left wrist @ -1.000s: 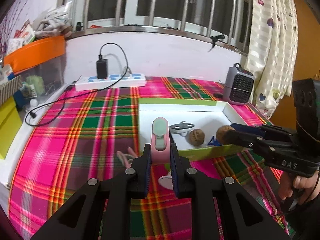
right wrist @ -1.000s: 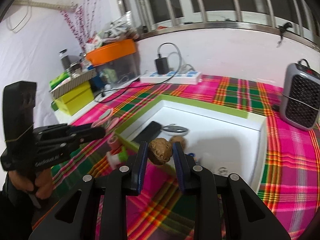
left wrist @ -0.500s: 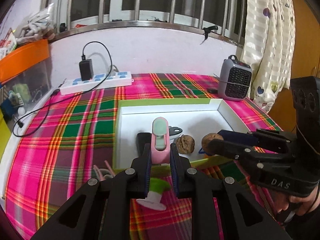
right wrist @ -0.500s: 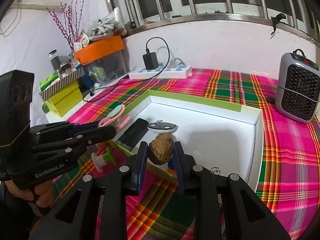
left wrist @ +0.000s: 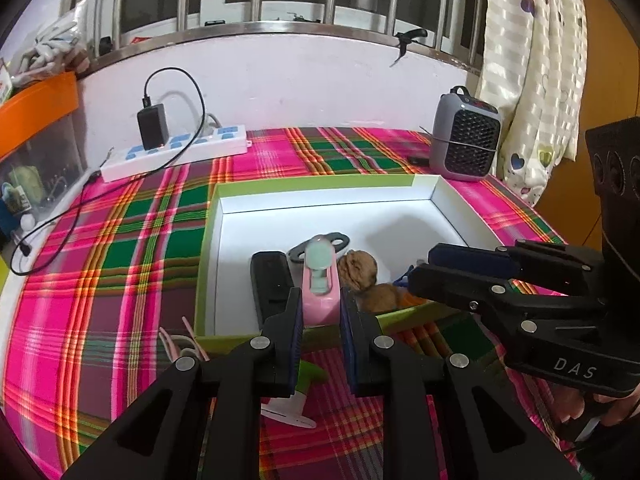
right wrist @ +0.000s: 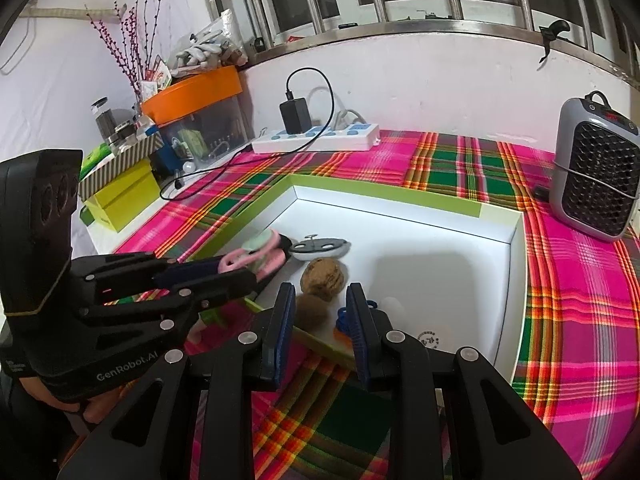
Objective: Organize objects
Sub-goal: 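Carry the pink clip and walnut into the box and open both grippers, then grasp the pink loop clip with the left gripper while the right grasps the green-white spool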
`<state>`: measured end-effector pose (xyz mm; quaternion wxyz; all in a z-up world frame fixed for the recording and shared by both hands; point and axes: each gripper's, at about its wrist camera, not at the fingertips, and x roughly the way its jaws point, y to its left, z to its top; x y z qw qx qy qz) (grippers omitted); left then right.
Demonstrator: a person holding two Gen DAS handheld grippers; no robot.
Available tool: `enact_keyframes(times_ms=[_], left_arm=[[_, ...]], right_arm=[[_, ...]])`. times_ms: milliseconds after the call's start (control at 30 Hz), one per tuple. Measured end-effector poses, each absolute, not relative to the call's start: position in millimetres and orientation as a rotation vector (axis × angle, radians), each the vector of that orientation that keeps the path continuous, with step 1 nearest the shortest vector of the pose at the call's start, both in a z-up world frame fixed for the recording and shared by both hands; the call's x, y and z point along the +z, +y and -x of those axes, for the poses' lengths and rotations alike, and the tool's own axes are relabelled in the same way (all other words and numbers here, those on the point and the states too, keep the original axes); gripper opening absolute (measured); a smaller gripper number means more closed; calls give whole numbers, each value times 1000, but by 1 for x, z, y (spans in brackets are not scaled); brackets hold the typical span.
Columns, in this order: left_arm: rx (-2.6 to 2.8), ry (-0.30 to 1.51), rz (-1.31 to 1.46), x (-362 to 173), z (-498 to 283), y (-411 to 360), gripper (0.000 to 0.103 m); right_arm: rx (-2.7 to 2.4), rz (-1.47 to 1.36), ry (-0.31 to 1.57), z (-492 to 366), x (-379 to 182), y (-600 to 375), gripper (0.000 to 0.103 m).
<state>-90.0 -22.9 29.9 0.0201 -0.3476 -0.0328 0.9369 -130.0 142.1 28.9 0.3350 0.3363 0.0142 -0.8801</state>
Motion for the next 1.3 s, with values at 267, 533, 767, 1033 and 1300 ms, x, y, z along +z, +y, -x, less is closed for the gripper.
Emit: enact_keyframes(times_ms=[267,533,767,1033,1300], left_arm=[[2880,-127,1072,32,90,-24,16],[2939,-165,1022,41,82,-33,17],[2965,-214,1044,41,80,-46,17],[2933,-72,1102,33,87,-27,18],[2946,-132,1080,37,82,-34,18]], right_arm=[[-2316,-849,9,127,32,148,28],[-2337,-822,9,122,35,151,28],[-2351,-818,3,121,36,154,27],[-2349,-806,13,119,37,153,27],[-2350,-799,5,119,37,155,27]])
